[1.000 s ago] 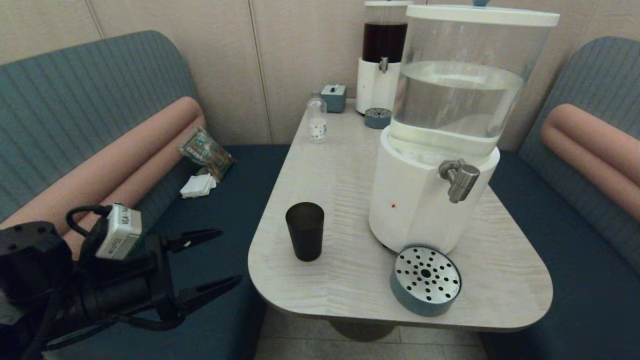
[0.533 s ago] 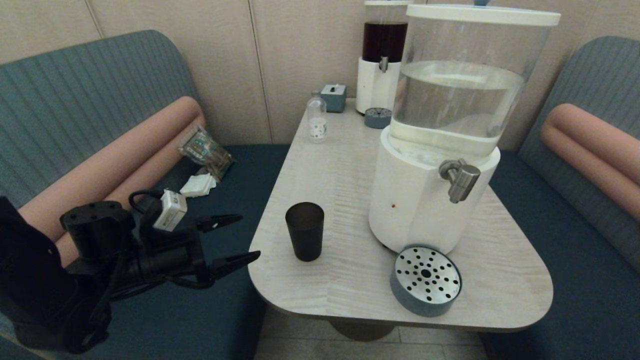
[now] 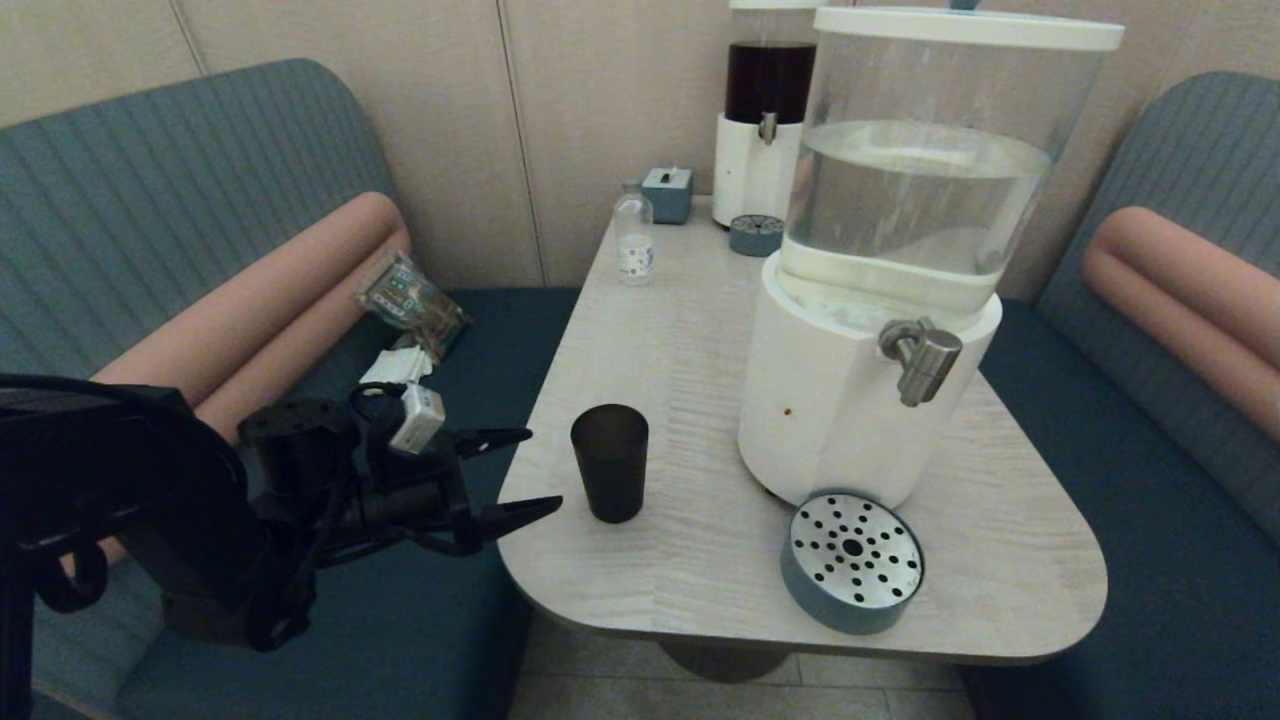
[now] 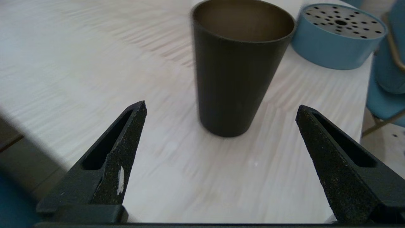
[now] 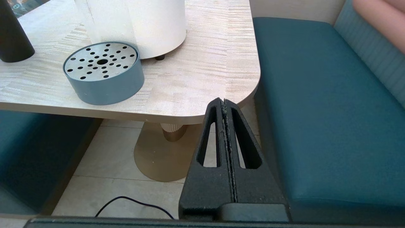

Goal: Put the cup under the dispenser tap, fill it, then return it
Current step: Pick up the cup

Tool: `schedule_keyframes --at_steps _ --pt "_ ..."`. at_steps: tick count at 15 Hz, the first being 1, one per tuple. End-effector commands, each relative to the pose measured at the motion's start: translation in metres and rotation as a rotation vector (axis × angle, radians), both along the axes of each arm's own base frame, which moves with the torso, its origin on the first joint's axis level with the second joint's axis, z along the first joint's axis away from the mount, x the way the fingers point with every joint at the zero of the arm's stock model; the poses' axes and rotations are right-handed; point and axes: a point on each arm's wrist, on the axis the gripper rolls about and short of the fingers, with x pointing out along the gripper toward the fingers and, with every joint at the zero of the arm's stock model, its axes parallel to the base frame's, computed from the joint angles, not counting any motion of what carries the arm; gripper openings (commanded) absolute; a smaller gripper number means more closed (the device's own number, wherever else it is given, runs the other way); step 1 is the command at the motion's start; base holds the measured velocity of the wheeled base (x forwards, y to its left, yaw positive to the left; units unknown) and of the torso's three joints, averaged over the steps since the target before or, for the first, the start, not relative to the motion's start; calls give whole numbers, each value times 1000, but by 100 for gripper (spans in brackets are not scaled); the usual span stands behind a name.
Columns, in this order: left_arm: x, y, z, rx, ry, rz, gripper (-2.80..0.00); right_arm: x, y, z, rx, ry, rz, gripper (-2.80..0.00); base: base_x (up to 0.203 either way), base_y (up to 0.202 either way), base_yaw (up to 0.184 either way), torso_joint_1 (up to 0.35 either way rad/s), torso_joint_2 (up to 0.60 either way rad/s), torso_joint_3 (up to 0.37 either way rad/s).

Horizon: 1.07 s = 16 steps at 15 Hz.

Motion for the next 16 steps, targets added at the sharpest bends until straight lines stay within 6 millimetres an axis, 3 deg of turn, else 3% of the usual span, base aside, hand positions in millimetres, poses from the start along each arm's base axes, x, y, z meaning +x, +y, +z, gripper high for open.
schedule_keyframes --at_steps 1,5,10,16 --pt "8 -8 -4 -2 -10 -25 0 1 0 -4 0 13 0 -280 0 0 0 0 0 0" --pt "23 -28 -6 -10 -36 -62 0 1 0 -4 0 13 -1 -280 0 0 0 0 0 0" --pt "26 -47 -14 -15 -19 -105 0 1 0 -4 0 14 -1 -280 0 0 0 0 0 0" --pt "45 -67 -19 -31 -49 -21 0 1 0 -4 0 14 0 -280 0 0 0 0 0 0"
